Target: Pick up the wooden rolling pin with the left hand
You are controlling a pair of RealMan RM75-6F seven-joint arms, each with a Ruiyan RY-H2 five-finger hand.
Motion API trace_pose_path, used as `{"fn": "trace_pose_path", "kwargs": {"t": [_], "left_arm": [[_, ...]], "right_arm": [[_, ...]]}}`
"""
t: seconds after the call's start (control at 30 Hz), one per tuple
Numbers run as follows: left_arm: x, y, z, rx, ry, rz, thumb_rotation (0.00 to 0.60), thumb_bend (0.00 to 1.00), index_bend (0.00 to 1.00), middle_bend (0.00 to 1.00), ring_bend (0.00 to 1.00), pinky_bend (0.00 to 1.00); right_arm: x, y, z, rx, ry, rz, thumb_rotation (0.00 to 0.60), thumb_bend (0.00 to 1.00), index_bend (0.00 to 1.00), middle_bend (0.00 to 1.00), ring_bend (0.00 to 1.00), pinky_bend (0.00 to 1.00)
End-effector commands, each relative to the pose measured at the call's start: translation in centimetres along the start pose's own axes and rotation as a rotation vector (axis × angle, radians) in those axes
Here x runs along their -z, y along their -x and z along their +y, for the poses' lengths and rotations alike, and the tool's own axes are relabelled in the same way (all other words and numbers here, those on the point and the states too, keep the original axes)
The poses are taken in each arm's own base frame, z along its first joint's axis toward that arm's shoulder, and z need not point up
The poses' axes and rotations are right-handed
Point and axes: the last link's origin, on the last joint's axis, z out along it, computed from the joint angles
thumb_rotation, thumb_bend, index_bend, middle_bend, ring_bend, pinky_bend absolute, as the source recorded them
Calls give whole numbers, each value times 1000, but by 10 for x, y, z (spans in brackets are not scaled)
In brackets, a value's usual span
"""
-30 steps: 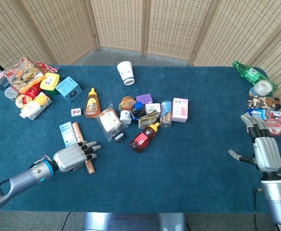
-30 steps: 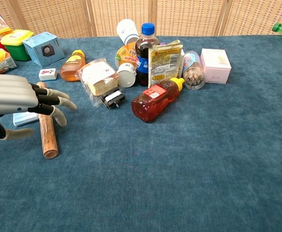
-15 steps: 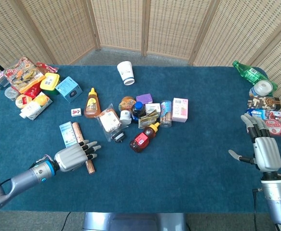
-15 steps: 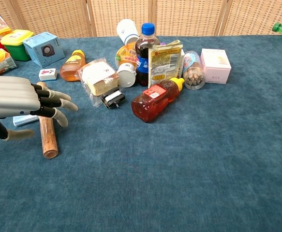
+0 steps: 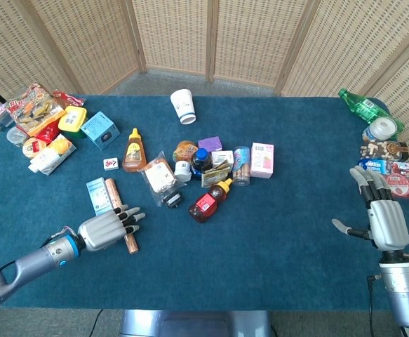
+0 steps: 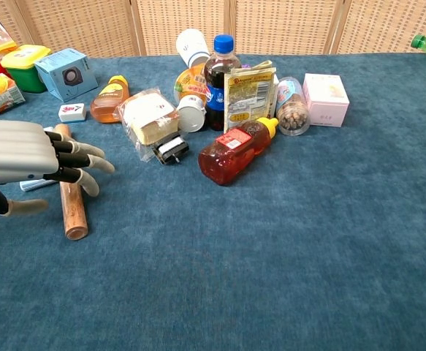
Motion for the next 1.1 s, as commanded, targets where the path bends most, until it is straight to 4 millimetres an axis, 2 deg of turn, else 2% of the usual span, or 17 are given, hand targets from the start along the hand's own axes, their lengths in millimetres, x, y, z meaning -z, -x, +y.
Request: {"fn": "trace_pose_path", "kwargs": {"t": [0.03,0.27,0.37,0.43,0.5,0.6,0.63,0.8,1.1], "left_arm": [[-2,1,0,-15,0,-3,600,527,222,0,27,164],[-7,4,4,-35,4,-14,600,526,252,0,40,176],[-9,4,5,-32,6,-11,600,526,352,39,179,356],[-11,4,6,-20,8,-8,600,527,454,216,380,521],[-12,5,7,-14,10,-6,600,527,627,489,638,732],[-12,6,8,-25,8,-2,600,527,842,735,857,921],[-12,6,8,-32,7,0,600,527,888,785,900,956],[-11,4,6,-47,0,19,600,527,931,837,941,997],[-8,-11,-4,-52,-32,82,600,527,931,835,938,997]], "right_arm": [[0,0,0,-1,0,0,600,0,0,0,0,0],[0,0,0,-5,1,1,600,0,0,0,0,0],[0,-1,0,-7,1,2,600,0,0,0,0,0],[0,-1,0,-10,-1,4,600,0,0,0,0,0],[0,-1,0,-12,-3,6,600,0,0,0,0,0],[0,-1,0,-13,-4,6,600,0,0,0,0,0],[0,-1,0,-13,-4,7,600,0,0,0,0,0],[1,-1,0,-14,-4,5,600,0,0,0,0,0],[1,-1,-1,-16,-4,3,600,0,0,0,0,0]]}}
